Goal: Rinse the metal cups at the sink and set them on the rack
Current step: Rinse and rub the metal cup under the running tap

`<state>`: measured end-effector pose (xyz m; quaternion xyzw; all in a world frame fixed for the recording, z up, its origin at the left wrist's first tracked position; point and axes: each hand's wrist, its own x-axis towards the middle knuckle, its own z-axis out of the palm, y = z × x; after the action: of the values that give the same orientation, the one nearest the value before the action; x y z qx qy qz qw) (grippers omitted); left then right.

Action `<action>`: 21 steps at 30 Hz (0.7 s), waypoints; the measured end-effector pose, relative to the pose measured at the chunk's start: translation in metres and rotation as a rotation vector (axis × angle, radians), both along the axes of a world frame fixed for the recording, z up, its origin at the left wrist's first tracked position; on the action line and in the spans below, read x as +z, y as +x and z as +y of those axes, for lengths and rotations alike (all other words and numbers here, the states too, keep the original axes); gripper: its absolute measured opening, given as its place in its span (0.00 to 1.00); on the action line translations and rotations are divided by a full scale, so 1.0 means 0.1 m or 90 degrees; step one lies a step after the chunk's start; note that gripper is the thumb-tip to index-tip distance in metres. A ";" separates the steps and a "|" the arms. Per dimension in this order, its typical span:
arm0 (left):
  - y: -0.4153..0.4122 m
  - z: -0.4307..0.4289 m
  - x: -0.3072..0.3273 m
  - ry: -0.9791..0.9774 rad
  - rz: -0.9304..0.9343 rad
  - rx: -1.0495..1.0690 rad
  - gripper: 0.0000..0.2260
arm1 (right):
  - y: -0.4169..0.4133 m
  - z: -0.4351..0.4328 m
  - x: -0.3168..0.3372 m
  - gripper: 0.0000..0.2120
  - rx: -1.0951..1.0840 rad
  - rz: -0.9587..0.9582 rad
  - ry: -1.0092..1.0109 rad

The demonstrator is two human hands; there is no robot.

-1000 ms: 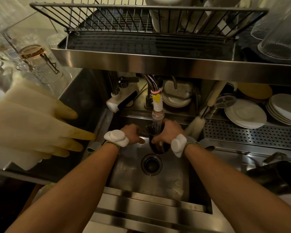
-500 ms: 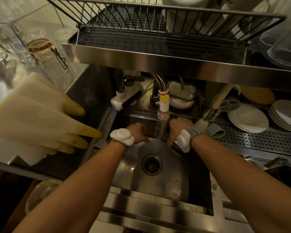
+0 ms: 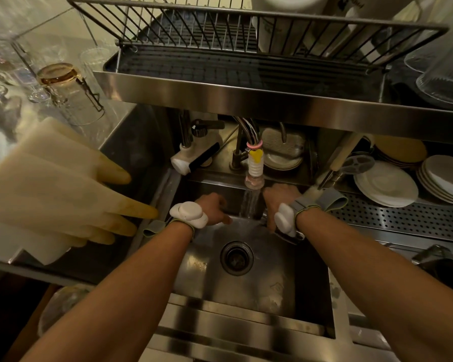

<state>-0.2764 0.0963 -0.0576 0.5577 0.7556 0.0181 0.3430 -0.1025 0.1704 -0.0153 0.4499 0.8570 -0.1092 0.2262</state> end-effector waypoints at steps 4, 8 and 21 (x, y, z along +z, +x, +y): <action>-0.01 0.01 0.01 0.006 -0.006 0.001 0.25 | 0.00 0.00 0.03 0.17 0.022 -0.039 -0.006; -0.01 0.01 0.01 0.005 -0.012 0.009 0.26 | -0.02 0.05 0.08 0.17 -0.001 -0.020 -0.033; 0.07 -0.06 -0.04 0.000 -0.031 -0.003 0.28 | 0.08 -0.10 -0.31 0.15 -0.423 0.416 -0.189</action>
<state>-0.2691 0.0901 -0.0613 0.5589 0.7458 0.0305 0.3612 -0.0945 0.1603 -0.0462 0.6041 0.6683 -0.4323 -0.0398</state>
